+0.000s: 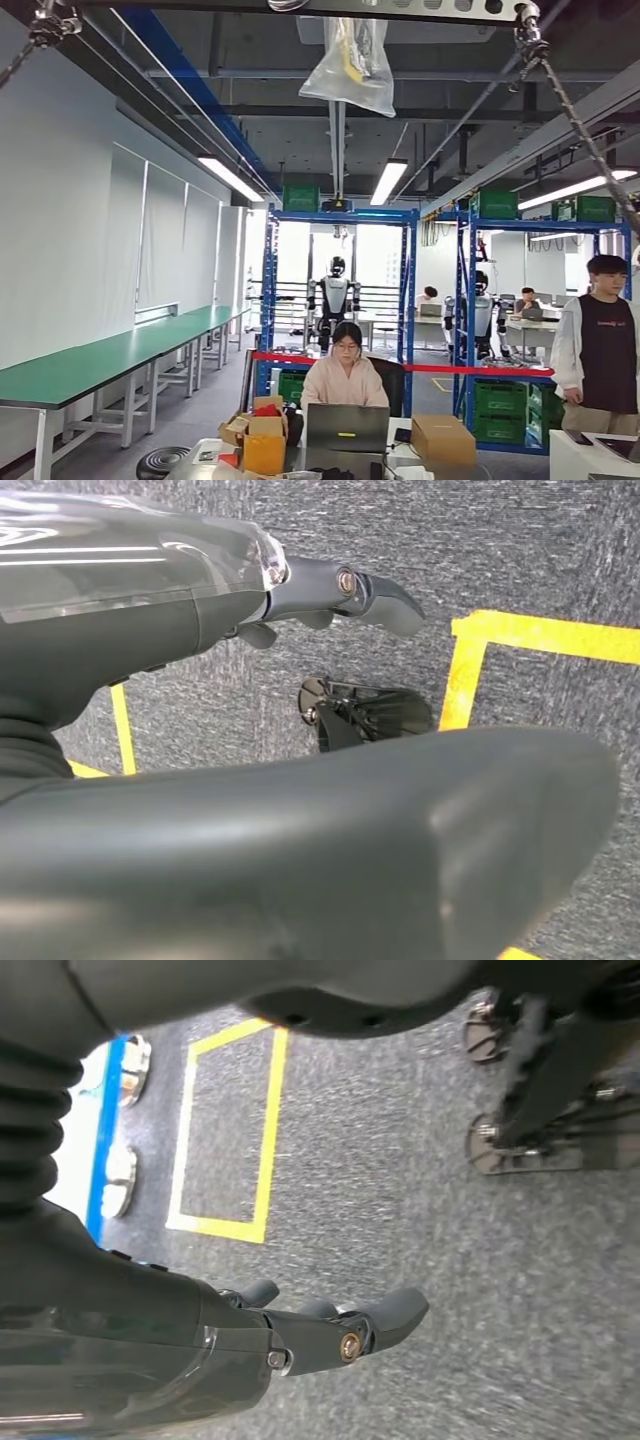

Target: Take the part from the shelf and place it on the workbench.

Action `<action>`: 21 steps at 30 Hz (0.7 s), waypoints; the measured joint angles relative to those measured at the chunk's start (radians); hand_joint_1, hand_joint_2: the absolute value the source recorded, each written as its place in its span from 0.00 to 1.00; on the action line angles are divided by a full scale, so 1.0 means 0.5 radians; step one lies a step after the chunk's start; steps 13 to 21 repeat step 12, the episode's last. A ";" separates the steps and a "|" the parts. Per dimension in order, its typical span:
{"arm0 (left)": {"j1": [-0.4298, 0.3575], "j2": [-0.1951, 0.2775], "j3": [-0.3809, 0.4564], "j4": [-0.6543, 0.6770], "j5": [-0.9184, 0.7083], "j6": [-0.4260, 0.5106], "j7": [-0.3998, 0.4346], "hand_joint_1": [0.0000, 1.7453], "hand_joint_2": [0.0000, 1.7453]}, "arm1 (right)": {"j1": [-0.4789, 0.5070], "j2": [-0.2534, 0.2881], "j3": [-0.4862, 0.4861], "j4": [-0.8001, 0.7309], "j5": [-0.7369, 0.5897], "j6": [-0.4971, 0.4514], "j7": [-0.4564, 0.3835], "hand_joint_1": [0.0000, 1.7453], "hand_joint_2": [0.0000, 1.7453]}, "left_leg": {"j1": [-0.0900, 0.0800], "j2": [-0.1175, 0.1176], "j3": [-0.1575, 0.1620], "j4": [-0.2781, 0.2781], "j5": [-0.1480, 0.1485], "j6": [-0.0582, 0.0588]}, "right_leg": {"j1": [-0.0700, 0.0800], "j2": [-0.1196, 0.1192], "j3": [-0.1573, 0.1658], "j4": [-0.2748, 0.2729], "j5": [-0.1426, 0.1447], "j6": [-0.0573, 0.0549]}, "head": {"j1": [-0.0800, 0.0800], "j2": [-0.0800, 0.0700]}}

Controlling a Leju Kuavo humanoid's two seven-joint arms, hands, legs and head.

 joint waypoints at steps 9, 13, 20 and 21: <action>-0.002 -0.002 0.000 0.000 -0.003 0.007 -0.001 0.00 1.00 | -0.001 -0.002 -0.042 0.000 -0.007 0.011 -0.010 0.00 1.00 | 0.010 0.000 -0.017 0.000 0.012 -0.028 | 0.015 0.002 -0.020 0.008 0.000 -0.028 | 0.001 0.000; -0.001 -0.004 -0.001 0.000 -0.004 0.009 0.005 0.00 1.00 | -0.001 -0.005 -0.050 0.000 -0.004 0.025 -0.022 0.00 1.00 | 0.011 0.000 -0.018 0.000 0.015 -0.033 | 0.016 0.002 -0.021 0.008 0.002 -0.033 | 0.001 0.000; -0.001 -0.004 -0.001 0.000 -0.004 0.009 0.005 0.00 1.00 | -0.001 -0.005 -0.050 0.000 -0.004 0.025 -0.022 0.00 1.00 | 0.011 0.000 -0.018 0.000 0.015 -0.033 | 0.016 0.002 -0.021 0.008 0.002 -0.033 | 0.001 0.000; -0.001 -0.004 -0.001 0.000 -0.004 0.009 0.005 0.00 1.00 | -0.001 -0.005 -0.050 0.000 -0.004 0.025 -0.022 0.00 1.00 | 0.011 0.000 -0.018 0.000 0.015 -0.033 | 0.016 0.002 -0.021 0.008 0.002 -0.033 | 0.001 0.000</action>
